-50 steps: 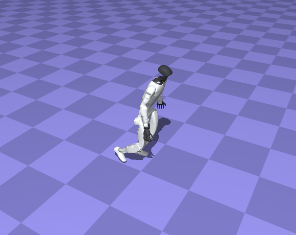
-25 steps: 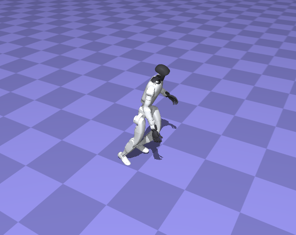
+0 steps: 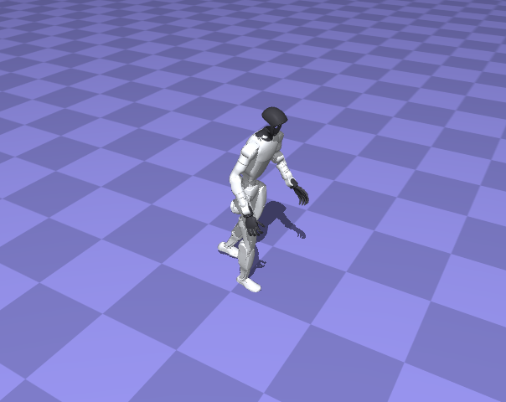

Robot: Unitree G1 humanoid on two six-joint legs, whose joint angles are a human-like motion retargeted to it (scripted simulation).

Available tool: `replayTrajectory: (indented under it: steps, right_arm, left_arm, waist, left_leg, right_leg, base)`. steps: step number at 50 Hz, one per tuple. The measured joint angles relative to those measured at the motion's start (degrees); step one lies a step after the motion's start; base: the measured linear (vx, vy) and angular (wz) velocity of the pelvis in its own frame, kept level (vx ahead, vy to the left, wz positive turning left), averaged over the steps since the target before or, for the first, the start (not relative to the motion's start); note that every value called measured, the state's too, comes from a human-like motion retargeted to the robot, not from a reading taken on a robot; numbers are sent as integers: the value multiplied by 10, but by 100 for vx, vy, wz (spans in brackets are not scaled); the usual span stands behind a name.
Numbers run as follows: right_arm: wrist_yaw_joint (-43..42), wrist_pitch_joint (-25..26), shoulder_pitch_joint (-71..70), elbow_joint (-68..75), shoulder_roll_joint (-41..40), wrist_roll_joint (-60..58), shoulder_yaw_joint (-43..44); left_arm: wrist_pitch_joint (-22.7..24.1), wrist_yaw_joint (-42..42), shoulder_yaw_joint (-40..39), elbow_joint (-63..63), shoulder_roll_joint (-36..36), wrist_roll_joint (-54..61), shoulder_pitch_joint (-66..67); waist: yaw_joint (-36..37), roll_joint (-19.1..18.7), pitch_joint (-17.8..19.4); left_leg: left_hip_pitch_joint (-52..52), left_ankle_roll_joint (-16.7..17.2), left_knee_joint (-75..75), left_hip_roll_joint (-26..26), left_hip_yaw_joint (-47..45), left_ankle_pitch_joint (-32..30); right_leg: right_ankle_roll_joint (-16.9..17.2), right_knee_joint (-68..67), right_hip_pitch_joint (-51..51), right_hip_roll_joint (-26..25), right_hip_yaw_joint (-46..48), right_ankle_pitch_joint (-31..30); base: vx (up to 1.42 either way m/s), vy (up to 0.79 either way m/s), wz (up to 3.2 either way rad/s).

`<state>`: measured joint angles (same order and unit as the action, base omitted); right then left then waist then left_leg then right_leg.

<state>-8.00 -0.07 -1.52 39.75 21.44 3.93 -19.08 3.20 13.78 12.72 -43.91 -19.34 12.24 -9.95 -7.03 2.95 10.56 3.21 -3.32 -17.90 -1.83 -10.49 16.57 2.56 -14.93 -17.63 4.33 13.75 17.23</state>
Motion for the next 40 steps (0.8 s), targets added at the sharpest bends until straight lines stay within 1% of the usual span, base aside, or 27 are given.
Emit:
replayTrajectory:
  steps: [2,3,4,5,7,8,10,12,13,14,15,17,18,20,22,23,25,27,28,30,31,32,33,35,37,38,40]
  right_arm:
    - [-4,44,10,167,-13,62,25]
    - [-26,63,12,249,-17,107,46]
    - [-68,75,10,319,-15,162,74]
    - [-121,83,6,383,-9,223,104]
    - [-227,57,25,417,11,326,153]
    - [-258,34,38,411,21,360,169]
    - [-277,-10,52,380,45,396,188]
    - [-257,-32,48,330,69,372,192]
    - [-240,-34,45,299,77,340,194]
    - [-218,-32,37,265,78,313,193]
    - [-193,-29,25,230,74,289,190]
    - [-126,-30,4,162,56,244,164]
    - [-95,-30,-6,133,43,225,147]
    - [-46,-25,-9,69,13,175,123]
    - [-4,-30,-49,23,1,143,60]
    - [13,-32,-64,-4,-4,124,35]
    - [51,-39,-89,-65,-13,88,-8]
    - [97,-46,-116,-137,-13,83,-45]
    - [125,-48,-130,-170,-15,98,-57]
    - [178,-42,-161,-212,-37,182,-66]
    - [185,-32,-166,-217,-53,251,-60]
    - [181,-26,-168,-216,-70,314,-55]
    - [154,-31,-160,-206,-90,363,-50]
    - [20,-76,-141,-165,-120,392,-46]
    - [-142,-99,-119,-103,-124,274,-50]
    - [-207,-89,-106,-72,-118,197,-51]
    - [-266,-65,-64,-17,-100,99,-47]
  left_arm:
    - [24,-49,20,76,-14,-31,-40]
    - [32,-68,21,106,-15,-25,-66]
    - [32,-75,16,134,-12,3,-97]
    - [28,-77,7,160,-8,43,-130]
    - [29,-21,-13,207,2,119,-177]
    - [43,18,-20,228,4,140,-185]
    - [82,90,-33,256,2,140,-165]
    - [86,112,-52,246,-7,95,-90]
    - [71,97,-65,229,-11,71,-38]
    - [43,62,-71,199,-18,44,4]
    - [9,18,-75,164,-27,17,42]
    - [-50,-80,-71,59,-31,-52,101]
    - [-70,-110,-61,-3,-30,-84,123]
    - [-88,-113,-43,-131,-26,-123,173]
    - [-105,-115,-42,-255,-4,-145,185]
    - [-107,-110,-59,-299,3,-142,199]
    - [-96,-106,-114,-342,4,-120,244]
    - [-95,-159,-181,-329,2,-68,299]
    - [-94,-192,-207,-316,-3,-31,324]
    - [-104,-252,-229,-299,-24,48,350]
    - [-109,-248,-222,-294,-39,73,347]
    - [-111,-229,-211,-291,-54,87,340]
    - [-105,-180,-190,-289,-68,77,324]
    - [-104,-10,-145,-291,-89,9,264]
    - [-103,154,-126,-273,-88,-29,197]
    - [-89,204,-130,-248,-79,-17,170]
    - [-23,231,-142,-167,-64,67,147]
  waist:
    - [-32,6,17]
    - [-37,11,30]
    - [-34,11,48]
    - [-26,10,67]
    - [9,-14,96]
    - [25,-27,107]
    - [43,-46,116]
    - [42,-56,100]
    - [42,-58,85]
    - [45,-55,74]
    - [48,-50,65]
    - [78,-33,39]
    - [96,-20,28]
    - [137,0,26]
    - [174,11,11]
    - [192,11,10]
    - [224,13,12]
    - [242,2,35]
    - [250,-1,48]
    - [263,9,70]
    - [266,18,88]
    - [269,27,106]
    - [269,38,123]
    - [269,39,144]
    - [244,47,132]
    - [224,44,121]
    - [176,38,83]
  left_leg:
    - [55,21,-4,9,35,-31]
    - [78,27,-21,12,57,-41]
    - [89,28,-58,13,76,-48]
    - [95,27,-106,13,94,-54]
    - [66,30,-243,-4,113,-69]
    - [47,33,-315,-13,120,-71]
    - [-4,30,-447,-21,127,-41]
    - [-72,10,-531,-37,113,2]
    - [-104,6,-549,-49,95,19]
    - [-133,-15,-550,-51,85,44]
    - [-159,-45,-542,-47,79,73]
    - [-203,-72,-469,-46,36,95]
    - [-212,-77,-413,-41,13,98]
    - [-199,-53,-292,-40,-29,94]
    - [-197,-46,-96,-28,-35,46]
    - [-190,-29,-11,-34,-36,27]
    - [-184,4,119,-54,-27,18]
    - [-185,47,179,-83,-14,21]
    - [-187,60,185,-98,-9,8]
    - [-205,70,146,-111,-13,-66]
    - [-226,57,68,-105,-16,-58]
    - [-248,44,-16,-98,-20,-37]
    - [-273,29,-110,-90,-26,11]
    - [-303,14,-249,-99,-37,84]
    - [-295,2,-259,-97,-57,91]
    - [-280,-2,-245,-100,-68,89]
    - [-267,-9,-244,-115,-90,81]
  right_leg:
    - [28,102,17,19,80,-30]
    - [39,123,25,28,117,-54]
    - [36,121,32,34,137,-71]
    - [26,106,38,38,149,-84]
    - [-27,-22,24,30,126,-5]
    - [-45,-103,12,24,110,48]
    - [-48,-227,-5,21,89,125]
    - [-33,-261,3,15,76,153]
    - [-29,-257,14,8,64,158]
    - [-24,-240,30,3,52,153]
    - [-17,-216,49,0,41,144]
    - [-7,-164,74,-4,-9,97]
    - [1,-140,89,1,-33,71]
    - [28,-129,133,13,-79,30]
    - [30,-66,159,15,-123,-17]
    - [33,-55,175,14,-142,-30]
    - [58,-80,192,14,-169,-30]
    - [25,-70,243,21,-195,1]
    - [17,-95,255,27,-201,26]
    - [0,-189,246,51,-204,89]
    - [-11,-252,238,73,-199,115]
    - [-22,-316,228,95,-195,139]
    - [-32,-382,215,119,-189,159]
    - [-59,-493,183,134,-180,194]
    - [-67,-546,131,132,-162,225]
    - [-67,-552,108,124,-146,235]
    - [-55,-548,54,121,-94,239]
  base:
    - [121,-21,82]
    - [118,-22,45]
    - [116,-23,16]
    - [113,-23,-33]
    - [112,-22,-90]
    - [112,-19,-116]
    - [111,-15,-111]
    - [109,-13,-106]
    - [107,-13,-120]
    - [104,-13,-120]
    - [99,-12,-142]
    - [97,-5,-189]
    - [101,4,-218]
    - [104,11,-233]
    - [92,20,-231]
    - [95,25,-232]
    - [97,31,-222]
    - [88,40,-186]
    - [83,41,-150]
    - [77,39,-106]
    - [69,36,-60]
    - [65,33,-32]
    - [61,30,-31]
    - [55,22,-42]
    - [46,10,-53]
    - [43,5,-72]
    - [44,0,-100]
